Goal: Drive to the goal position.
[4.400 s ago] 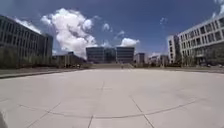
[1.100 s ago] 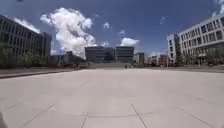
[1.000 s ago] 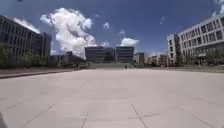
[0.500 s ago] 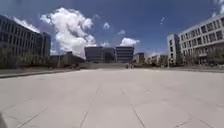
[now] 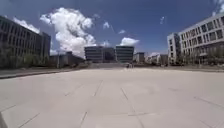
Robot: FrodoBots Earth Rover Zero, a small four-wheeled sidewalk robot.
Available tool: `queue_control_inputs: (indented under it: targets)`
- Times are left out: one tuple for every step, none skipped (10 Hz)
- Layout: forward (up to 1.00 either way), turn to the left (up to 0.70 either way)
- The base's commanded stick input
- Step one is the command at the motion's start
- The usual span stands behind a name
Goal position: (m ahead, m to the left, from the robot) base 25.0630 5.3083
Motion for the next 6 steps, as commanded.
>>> queue_control_inputs:
  targets:
    - [0.70, 0.00]
    - [0.70, 0.00]
    - [0.70, 0.00]
    - [0.70, 0.00]
    - [0.70, 0.00]
    - [0.70, 0.00]
